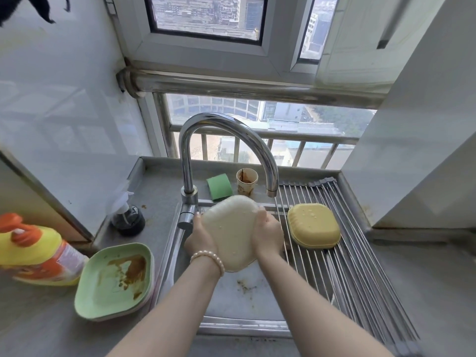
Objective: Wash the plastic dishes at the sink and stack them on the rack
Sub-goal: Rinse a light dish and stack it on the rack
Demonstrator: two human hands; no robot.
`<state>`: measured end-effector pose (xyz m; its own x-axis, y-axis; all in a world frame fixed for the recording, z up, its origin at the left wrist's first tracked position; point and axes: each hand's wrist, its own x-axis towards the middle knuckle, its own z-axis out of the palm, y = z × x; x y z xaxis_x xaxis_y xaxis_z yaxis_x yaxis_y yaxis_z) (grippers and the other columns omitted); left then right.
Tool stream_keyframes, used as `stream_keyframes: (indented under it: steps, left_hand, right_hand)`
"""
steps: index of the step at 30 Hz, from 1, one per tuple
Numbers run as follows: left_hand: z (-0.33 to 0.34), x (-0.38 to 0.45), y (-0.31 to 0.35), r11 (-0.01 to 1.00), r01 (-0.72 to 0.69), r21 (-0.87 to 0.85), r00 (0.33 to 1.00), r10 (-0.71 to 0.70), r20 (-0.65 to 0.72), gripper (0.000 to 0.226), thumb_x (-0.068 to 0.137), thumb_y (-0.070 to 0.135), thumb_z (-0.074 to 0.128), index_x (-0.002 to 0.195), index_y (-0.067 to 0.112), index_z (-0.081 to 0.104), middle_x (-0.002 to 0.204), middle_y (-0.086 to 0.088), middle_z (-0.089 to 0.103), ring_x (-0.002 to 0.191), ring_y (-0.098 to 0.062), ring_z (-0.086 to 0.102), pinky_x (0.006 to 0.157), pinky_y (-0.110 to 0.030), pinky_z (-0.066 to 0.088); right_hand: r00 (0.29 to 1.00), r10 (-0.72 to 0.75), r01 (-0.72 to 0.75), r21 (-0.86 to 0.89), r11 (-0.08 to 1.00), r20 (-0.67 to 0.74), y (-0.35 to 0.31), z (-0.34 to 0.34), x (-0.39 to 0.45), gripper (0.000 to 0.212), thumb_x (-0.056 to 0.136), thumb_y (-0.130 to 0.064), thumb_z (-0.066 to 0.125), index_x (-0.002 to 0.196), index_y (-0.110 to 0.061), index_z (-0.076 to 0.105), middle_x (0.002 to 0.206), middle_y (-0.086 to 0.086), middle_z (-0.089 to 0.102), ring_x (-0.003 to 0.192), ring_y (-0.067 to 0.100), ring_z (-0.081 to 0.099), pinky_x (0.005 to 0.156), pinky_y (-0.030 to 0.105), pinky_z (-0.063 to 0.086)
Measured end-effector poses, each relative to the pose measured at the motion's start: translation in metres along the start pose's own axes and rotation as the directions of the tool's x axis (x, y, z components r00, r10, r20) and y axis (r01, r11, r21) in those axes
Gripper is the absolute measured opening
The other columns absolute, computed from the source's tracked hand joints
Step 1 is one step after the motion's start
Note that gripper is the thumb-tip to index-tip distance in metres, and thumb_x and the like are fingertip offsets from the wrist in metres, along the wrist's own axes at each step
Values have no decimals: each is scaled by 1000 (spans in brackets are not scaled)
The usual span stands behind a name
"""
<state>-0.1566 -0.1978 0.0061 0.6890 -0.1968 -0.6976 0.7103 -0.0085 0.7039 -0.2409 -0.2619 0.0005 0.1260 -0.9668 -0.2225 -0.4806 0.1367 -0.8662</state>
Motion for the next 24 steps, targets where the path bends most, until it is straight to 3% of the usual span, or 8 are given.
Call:
stream_keyframes:
  steps: [4, 7, 9, 11, 15, 18, 21, 24]
  left_hand:
    - [13, -7, -14, 996, 43, -80, 998, -46, -33, 41, 93, 47, 48, 87, 8, 60, 99, -11, 65, 78, -26, 60, 73, -33, 49]
    - [18, -10, -15, 991, -106, 86, 993, 110, -47, 48, 97, 48, 41, 92, 5, 61, 99, -14, 64, 93, -30, 62, 83, -37, 51]
    - [11, -4, -13, 950, -230, 211, 972, 233, 10, 47, 97, 48, 42, 90, 5, 61, 93, -13, 63, 85, -28, 59, 75, -33, 47]
    - [3, 7, -10, 893, -324, 313, 945, 288, 155, 42, 88, 49, 58, 80, 8, 57, 83, -8, 60, 73, -23, 54, 65, -32, 43]
    - [1, 14, 11, 808, -329, 488, 909, 132, 395, 58, 57, 49, 84, 88, 5, 66, 86, -10, 72, 73, -25, 64, 72, -42, 56]
    - [6, 12, 13, 931, -169, 324, 950, 66, 306, 57, 51, 45, 88, 85, 3, 69, 83, -11, 74, 75, -27, 68, 75, -44, 59]
    - [14, 9, 0, 998, -11, 65, 993, 3, 119, 37, 62, 35, 84, 80, 8, 68, 79, -6, 71, 69, -23, 67, 73, -39, 59]
    - [17, 7, -9, 986, 94, -139, 995, -95, -6, 29, 70, 35, 70, 83, 9, 68, 87, -8, 71, 77, -27, 68, 72, -41, 58]
  right_hand:
    - [949, 282, -177, 495, 851, -145, 9, 20, -25, 37, 94, -49, 48, 110, -16, 48, 96, 4, 61, 86, 25, 59, 76, 37, 50]
    - [921, 379, -247, 625, 741, -86, 16, 20, -26, 43, 87, -52, 59, 106, -15, 48, 97, 4, 60, 87, 25, 61, 79, 43, 54]
    - [940, 340, -259, 573, 778, -37, 24, 14, -14, 45, 86, -53, 60, 101, -11, 51, 95, 6, 61, 86, 25, 61, 79, 44, 53]
    - [980, 200, -183, 443, 878, 9, 31, 3, 4, 41, 88, -52, 57, 88, -11, 55, 86, 6, 63, 80, 24, 60, 74, 41, 50]
    - [958, -105, 59, 174, 983, 267, 25, -20, 30, 41, 94, -47, 51, 66, -19, 57, 67, -3, 56, 68, 17, 51, 67, 34, 39]
    - [934, -163, 170, 4, 985, 319, -1, -24, 38, 44, 96, -48, 46, 71, -16, 60, 70, 0, 57, 69, 18, 52, 66, 35, 40]
    - [978, -139, 171, -211, 963, 156, -21, -16, 30, 46, 97, -45, 39, 64, -16, 54, 69, 1, 57, 70, 22, 53, 63, 33, 36]
    - [1000, -21, 21, -97, 995, -3, -16, -1, 9, 34, 95, -41, 39, 103, -20, 63, 106, 8, 62, 93, 28, 56, 76, 32, 42]
